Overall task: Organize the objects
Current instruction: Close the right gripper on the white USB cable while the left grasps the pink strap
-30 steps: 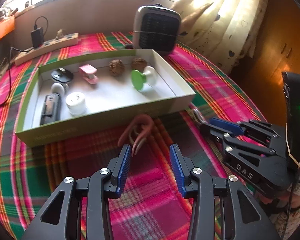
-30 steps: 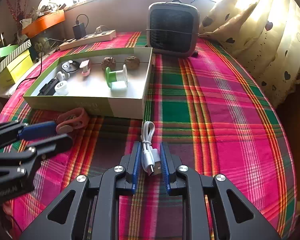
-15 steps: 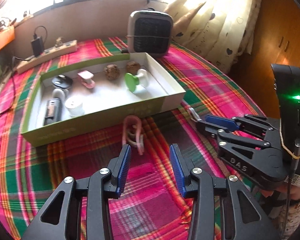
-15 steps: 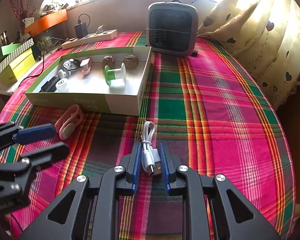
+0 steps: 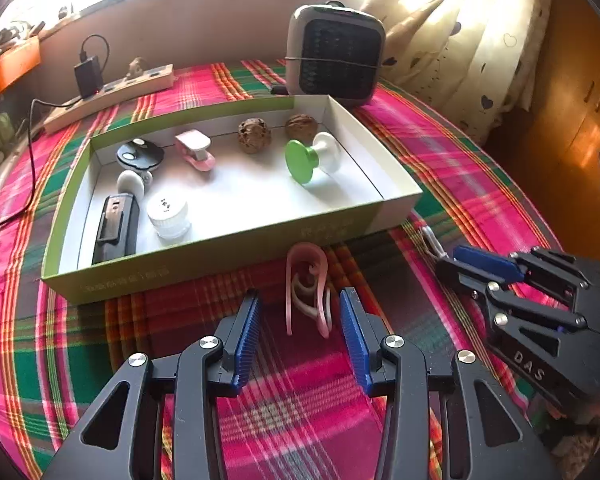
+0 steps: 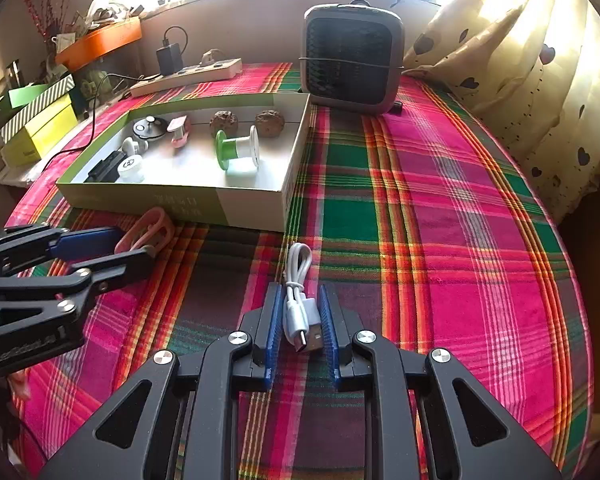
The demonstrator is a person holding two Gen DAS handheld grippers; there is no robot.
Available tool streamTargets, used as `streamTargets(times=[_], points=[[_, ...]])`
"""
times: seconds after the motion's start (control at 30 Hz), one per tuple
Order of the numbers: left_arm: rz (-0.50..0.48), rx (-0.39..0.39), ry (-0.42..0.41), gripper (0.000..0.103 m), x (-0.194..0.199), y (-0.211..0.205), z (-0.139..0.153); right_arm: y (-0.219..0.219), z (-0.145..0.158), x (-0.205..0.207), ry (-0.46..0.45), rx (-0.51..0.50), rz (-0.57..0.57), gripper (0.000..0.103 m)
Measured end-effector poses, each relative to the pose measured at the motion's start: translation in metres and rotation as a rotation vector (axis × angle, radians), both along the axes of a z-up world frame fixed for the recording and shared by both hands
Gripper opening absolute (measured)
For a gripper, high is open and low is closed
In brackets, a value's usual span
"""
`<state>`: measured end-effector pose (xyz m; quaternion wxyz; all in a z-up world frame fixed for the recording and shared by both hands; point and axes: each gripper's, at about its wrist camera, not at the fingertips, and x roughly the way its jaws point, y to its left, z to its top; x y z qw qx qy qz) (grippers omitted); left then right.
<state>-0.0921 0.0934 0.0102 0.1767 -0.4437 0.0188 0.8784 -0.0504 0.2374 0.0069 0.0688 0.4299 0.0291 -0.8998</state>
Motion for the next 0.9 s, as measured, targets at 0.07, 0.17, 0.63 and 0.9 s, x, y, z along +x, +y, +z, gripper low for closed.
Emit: streamTargets(times=[0.07,0.17,0.63,0.9], points=[[-0.005,0.008,-0.006,0.039,-0.0022,0.0008,-0.0007,-0.0001,-0.0002,-0.0006,0.0,-0.001,0.0,0.02],[-0.013,-0.002,0.001,0.039,-0.0036,0.0025,-0.0007,-0.0006,-0.0004,-0.0013,0.0,0.004,0.001,0.02],[-0.011,0.014,0.017,0.038,-0.0075,0.0029,-0.0011,-0.004,-0.0004,-0.006,0.001,0.016,0.006,0.02],[-0.003,-0.025,0.036,0.03,-0.0067,0.0042,-0.0013,-0.004,-0.0004,-0.0065,0.001,0.017,0.005,0.02]])
